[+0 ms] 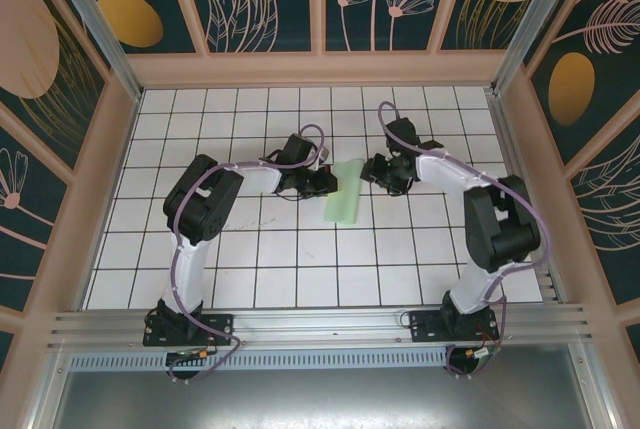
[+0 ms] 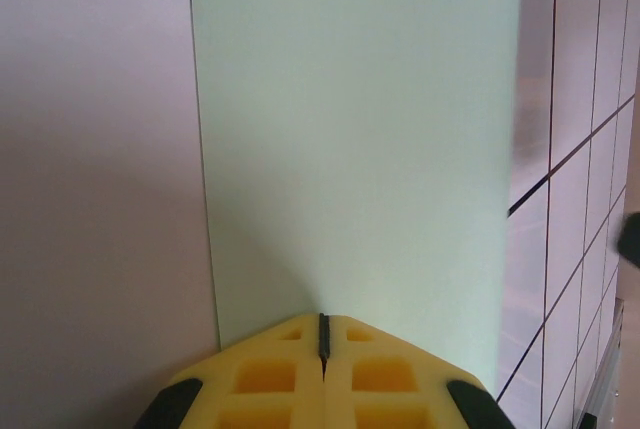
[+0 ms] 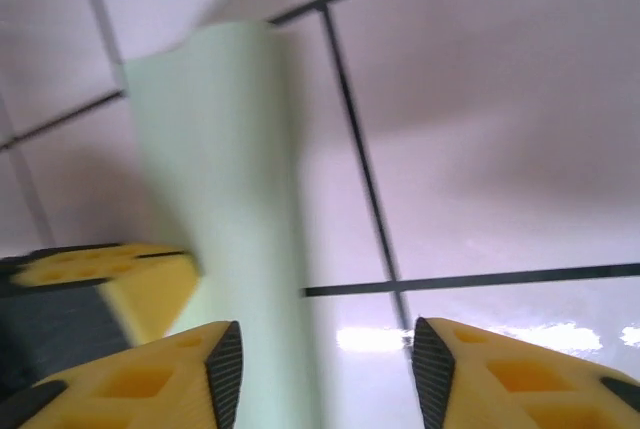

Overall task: Fold a paper plane with a square sheet of paper (pick it up from the middle)
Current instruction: First fold in half a square sheet of paper at the center of the table.

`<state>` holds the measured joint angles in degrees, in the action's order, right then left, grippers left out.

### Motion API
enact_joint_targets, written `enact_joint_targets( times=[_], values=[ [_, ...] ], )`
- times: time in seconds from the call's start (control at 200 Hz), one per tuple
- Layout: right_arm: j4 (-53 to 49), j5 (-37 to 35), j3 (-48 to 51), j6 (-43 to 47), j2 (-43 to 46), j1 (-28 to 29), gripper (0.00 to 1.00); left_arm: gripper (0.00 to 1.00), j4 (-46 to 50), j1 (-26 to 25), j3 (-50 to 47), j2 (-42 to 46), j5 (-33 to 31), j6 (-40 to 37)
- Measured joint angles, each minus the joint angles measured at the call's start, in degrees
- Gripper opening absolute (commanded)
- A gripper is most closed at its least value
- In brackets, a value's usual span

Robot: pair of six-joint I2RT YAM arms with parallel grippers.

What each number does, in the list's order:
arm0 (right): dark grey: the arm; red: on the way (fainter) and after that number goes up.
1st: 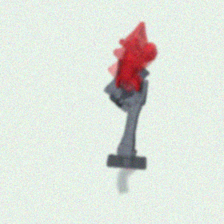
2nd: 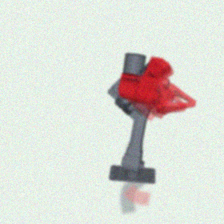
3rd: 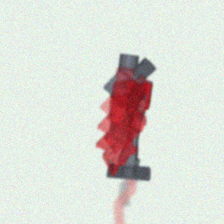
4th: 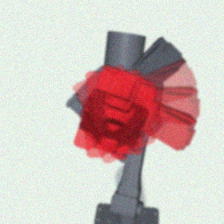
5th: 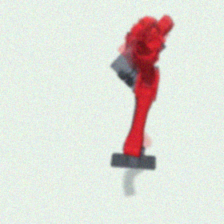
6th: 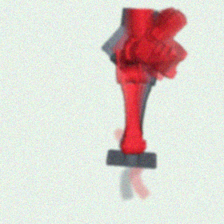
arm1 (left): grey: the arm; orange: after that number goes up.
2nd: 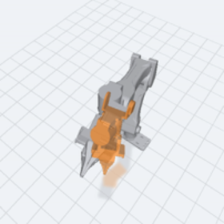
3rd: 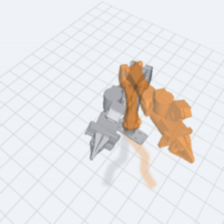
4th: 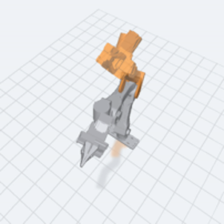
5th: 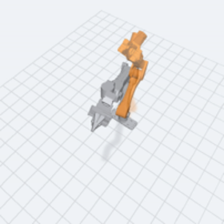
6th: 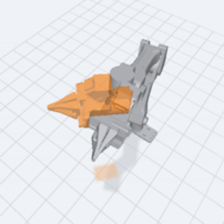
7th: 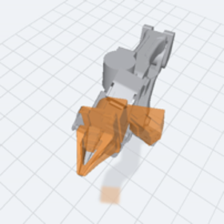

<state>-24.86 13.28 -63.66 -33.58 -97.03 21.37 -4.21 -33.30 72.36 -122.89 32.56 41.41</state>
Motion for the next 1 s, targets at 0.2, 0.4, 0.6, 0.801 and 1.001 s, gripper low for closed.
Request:
enact_joint_targets(
  times=[0.2,0.4,0.6,0.801,1.001],
  values=[
    [8.3,6.3,3.4,-3.1,1.9,2.0,0.18,0.00,-0.1,0.0,0.0,0.0,0.0,0.0],
    [11.9,7.8,3.6,-6.4,-1.7,3.0,0.00,0.00,-0.1,0.0,0.0,0.0,0.0,0.0],
    [12.7,8.0,3.6,-7.5,-6.2,3.9,0.00,0.00,0.0,0.0,0.0,0.0,0.0,0.0],
    [12.7,9.4,2.3,-7.5,-9.0,4.3,0.00,0.00,0.0,0.0,0.0,0.0,-0.1,0.0],
    [12.7,9.6,0.5,-7.5,-11.5,4.3,0.00,0.00,0.4,0.0,0.2,0.0,-0.3,0.0]
  ],
)
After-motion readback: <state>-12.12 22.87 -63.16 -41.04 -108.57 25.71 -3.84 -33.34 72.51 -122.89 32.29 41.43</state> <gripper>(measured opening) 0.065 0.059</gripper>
